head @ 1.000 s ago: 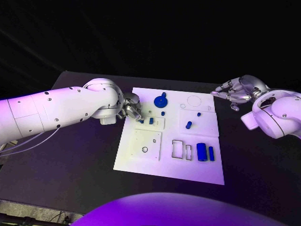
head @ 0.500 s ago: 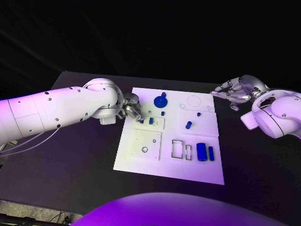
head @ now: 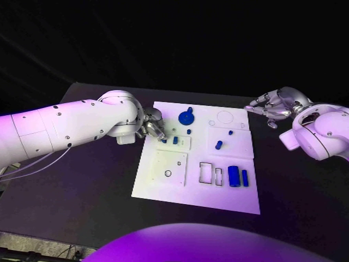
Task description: Assemble the parts on the task board
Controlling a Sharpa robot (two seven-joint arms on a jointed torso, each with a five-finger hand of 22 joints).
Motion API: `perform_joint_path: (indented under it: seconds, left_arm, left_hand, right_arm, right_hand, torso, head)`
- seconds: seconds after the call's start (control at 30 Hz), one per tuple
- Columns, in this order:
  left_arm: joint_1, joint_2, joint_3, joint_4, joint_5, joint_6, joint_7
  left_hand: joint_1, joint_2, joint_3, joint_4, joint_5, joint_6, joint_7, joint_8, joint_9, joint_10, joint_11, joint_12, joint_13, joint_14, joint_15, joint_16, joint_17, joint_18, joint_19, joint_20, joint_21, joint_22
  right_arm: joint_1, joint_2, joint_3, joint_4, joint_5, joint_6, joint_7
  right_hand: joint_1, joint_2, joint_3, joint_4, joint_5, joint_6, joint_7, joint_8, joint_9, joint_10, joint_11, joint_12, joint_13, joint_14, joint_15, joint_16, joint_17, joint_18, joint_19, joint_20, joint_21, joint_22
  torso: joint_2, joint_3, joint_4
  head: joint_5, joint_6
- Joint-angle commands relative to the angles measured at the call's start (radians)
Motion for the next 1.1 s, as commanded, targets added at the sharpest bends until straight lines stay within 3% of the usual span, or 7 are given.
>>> perform_joint_path:
  seconds: [0.03, 0.67, 1.1]
  left_arm:
    - [-0.003, 0.007, -0.002, 0.002, 0.016, 0.036, 0.007]
    - [-0.003, 0.013, -0.002, -0.005, 0.018, 0.047, 0.001]
    - [-0.003, 0.014, -0.002, -0.009, 0.024, 0.043, -0.002]
  left_hand:
    - [-0.003, -0.006, 0.18, -0.18, 0.006, -0.002, -0.007, 0.005, 0.001, 0.008, 0.002, 0.002, -0.001, 0.084, -0.009, 0.003, 0.191, -0.012, 0.009, 0.0, 0.004, 0.002]
    - [-0.021, -0.014, 0.173, -0.177, 0.04, 0.004, -0.011, 0.012, 0.004, 0.016, -0.001, 0.005, 0.007, 0.085, -0.011, 0.003, 0.191, -0.013, 0.011, -0.002, 0.006, 0.006]
    - [-0.061, -0.021, 0.127, -0.148, 0.032, 0.011, -0.026, 0.023, 0.012, 0.03, -0.011, 0.009, 0.014, 0.085, -0.017, 0.003, 0.191, -0.014, 0.014, -0.007, 0.007, 0.013]
  right_arm:
    - [0.0, 0.001, 0.0, -0.001, -0.007, 0.009, 0.002]
    - [0.0, -0.001, 0.0, -0.002, -0.007, 0.007, 0.002]
    - [0.0, -0.002, 0.0, -0.003, -0.007, 0.006, 0.002]
  right_hand:
    - [-0.007, 0.004, -0.005, 0.0, 0.002, -0.005, -0.001, 0.001, 0.001, -0.006, 0.0, -0.005, -0.001, 0.028, 0.003, -0.004, -0.001, 0.013, -0.007, 0.0, -0.003, -0.001]
    - [-0.007, 0.004, -0.005, 0.0, 0.002, -0.005, -0.001, 0.001, 0.001, -0.006, 0.0, -0.005, -0.001, 0.028, 0.003, -0.004, -0.001, 0.013, -0.007, 0.0, -0.003, -0.001]
    - [-0.007, 0.004, -0.005, 0.0, 0.002, -0.005, -0.001, 0.001, 0.001, -0.006, 0.0, -0.005, -0.001, 0.028, 0.003, -0.004, -0.001, 0.013, -0.007, 0.0, -0.003, -0.001]
  torso:
    - [0.001, 0.0001, -0.0009]
    - [0.001, -0.0012, 0.001]
    - [0.002, -0.0012, 0.0009]
  head:
    - [-0.002, 0.0]
    - [-0.004, 0.0]
    - [-0.003, 0.0]
